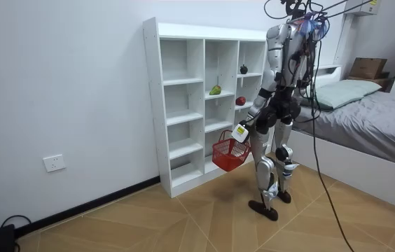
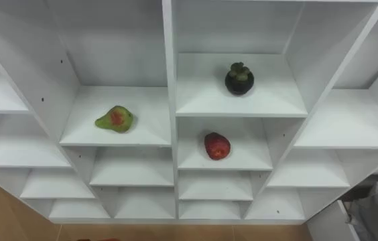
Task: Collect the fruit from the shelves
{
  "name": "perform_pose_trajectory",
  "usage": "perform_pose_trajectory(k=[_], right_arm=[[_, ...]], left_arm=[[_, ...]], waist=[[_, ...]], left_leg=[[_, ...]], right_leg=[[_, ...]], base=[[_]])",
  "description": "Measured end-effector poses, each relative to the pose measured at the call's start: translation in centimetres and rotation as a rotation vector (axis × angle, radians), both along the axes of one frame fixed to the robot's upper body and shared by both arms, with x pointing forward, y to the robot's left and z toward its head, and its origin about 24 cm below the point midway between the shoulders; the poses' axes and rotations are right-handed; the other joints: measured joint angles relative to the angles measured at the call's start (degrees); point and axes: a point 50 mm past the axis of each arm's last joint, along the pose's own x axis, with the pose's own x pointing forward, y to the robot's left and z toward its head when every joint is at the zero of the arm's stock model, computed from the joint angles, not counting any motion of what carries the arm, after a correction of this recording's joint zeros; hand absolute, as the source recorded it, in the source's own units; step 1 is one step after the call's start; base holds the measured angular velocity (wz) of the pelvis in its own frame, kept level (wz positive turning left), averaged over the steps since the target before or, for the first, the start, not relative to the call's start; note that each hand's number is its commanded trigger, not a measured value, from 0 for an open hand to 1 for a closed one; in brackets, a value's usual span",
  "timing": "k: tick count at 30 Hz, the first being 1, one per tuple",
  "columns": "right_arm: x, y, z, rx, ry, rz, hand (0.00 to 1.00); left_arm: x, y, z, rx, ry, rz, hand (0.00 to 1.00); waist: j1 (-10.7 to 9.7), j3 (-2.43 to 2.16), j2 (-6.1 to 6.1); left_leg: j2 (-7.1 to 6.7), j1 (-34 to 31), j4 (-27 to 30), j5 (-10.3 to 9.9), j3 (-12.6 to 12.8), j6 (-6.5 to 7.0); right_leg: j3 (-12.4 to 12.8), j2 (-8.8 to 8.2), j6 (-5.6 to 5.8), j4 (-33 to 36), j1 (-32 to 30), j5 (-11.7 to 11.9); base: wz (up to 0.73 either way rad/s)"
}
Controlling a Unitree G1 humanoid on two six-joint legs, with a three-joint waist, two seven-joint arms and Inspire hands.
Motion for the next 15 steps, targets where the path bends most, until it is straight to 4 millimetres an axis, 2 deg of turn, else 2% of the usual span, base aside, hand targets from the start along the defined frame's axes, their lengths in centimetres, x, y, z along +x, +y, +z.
perform_pose_trajectory(k=[4,15], right_arm=[[-0.09,0.15,-0.03,0.011,0.002,0.015,0.00],[-0.04,0.16,-0.01,0.027,-0.009,-0.025,0.00]], left_arm=[[0.19,0.02,0.02,0.003,-0.003,-0.008,1.00],[0.23,0.04,0.03,0.004,-0.005,-0.008,1.00]], waist=[[0.9,-0.02,-0.08],[0.9,-0.02,-0.02]], left_leg=[[0.00,0.1,0.0,0.0,0.0,0.00],[-0.01,0.0,0.0,0.0,0.0,0.00]], right_leg=[[0.0,-0.02,0.00,0.0,0.0,0.0],[-0.1,-0.04,0.00,0.0,0.3,0.0]], base=[[0.00],[0.00]])
